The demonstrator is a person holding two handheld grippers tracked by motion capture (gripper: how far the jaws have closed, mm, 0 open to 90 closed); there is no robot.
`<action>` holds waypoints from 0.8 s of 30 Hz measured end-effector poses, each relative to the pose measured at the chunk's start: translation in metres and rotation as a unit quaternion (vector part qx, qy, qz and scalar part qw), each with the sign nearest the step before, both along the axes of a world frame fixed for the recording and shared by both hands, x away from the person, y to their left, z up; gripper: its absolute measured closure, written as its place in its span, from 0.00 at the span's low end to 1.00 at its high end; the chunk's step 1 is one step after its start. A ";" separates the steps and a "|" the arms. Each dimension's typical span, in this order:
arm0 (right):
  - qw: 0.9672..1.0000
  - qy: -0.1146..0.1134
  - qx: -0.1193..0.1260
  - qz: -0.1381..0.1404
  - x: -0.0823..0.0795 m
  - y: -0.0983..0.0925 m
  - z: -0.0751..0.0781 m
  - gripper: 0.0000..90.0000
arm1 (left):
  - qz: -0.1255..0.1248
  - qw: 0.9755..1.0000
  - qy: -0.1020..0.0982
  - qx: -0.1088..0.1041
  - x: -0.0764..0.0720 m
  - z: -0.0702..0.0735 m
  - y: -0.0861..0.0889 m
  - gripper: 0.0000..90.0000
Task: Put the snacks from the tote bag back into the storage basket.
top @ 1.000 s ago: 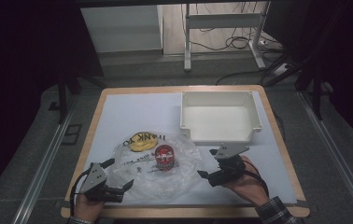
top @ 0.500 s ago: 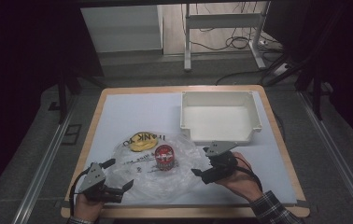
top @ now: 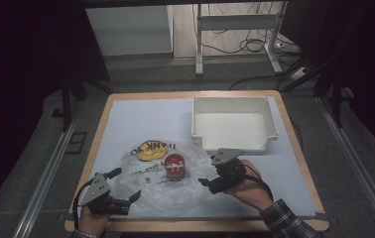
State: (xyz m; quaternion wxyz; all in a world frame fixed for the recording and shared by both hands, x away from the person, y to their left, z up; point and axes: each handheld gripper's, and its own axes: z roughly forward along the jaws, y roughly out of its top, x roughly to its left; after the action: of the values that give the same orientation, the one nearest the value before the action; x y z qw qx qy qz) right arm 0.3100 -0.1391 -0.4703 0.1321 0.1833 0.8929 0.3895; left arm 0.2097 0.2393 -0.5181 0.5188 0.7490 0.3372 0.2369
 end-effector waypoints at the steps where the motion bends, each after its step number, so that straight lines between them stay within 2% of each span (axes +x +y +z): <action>1: 1.000 0.002 0.000 0.001 0.001 0.002 0.000 0.16 | 0.000 1.000 0.000 0.000 0.000 0.000 0.000 0.00; 12: 1.000 0.015 -0.004 0.009 0.007 0.015 -0.006 0.16 | 0.000 1.000 0.000 -0.016 -0.001 0.001 0.001 0.00; 24: 1.000 0.013 -0.011 0.018 0.012 0.031 -0.009 0.17 | 0.003 1.000 -0.004 -0.013 -0.001 0.001 0.001 0.00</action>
State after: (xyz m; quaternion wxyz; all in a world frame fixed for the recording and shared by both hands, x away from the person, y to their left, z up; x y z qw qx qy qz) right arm 0.3216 -0.1084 -0.4795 0.1160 0.1709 0.9018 0.3796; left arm 0.2086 0.2404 -0.5171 0.5290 0.7404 0.3404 0.2366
